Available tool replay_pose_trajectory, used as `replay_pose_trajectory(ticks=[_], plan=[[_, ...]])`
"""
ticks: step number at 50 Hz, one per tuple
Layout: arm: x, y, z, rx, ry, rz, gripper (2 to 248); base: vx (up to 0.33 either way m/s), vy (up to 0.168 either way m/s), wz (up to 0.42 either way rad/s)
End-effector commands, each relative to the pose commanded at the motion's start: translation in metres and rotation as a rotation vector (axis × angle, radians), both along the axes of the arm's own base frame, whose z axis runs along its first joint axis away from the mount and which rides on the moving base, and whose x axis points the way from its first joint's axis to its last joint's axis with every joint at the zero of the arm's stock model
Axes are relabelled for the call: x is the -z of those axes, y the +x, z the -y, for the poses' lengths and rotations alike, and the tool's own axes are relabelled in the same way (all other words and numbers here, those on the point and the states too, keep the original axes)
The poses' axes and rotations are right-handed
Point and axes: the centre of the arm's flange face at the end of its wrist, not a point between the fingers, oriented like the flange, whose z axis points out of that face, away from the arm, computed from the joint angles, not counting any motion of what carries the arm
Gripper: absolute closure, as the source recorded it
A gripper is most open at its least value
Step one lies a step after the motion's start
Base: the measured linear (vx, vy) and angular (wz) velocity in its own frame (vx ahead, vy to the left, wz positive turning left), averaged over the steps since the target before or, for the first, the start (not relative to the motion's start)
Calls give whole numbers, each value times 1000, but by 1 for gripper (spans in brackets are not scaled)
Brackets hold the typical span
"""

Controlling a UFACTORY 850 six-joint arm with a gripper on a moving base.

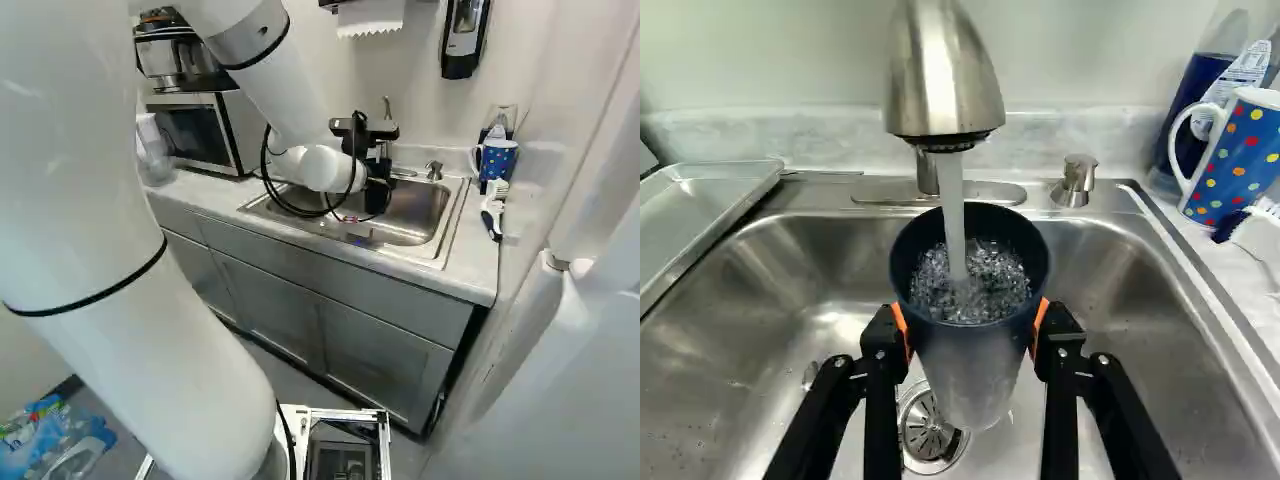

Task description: Rinse the cup and place it in the tray

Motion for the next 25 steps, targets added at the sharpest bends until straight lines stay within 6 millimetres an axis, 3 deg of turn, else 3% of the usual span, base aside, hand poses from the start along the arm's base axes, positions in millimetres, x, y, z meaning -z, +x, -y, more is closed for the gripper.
replay_pose_trajectory(ticks=[25], plan=[[0, 7, -9, -24, 0, 0, 124, 0, 0, 0]])
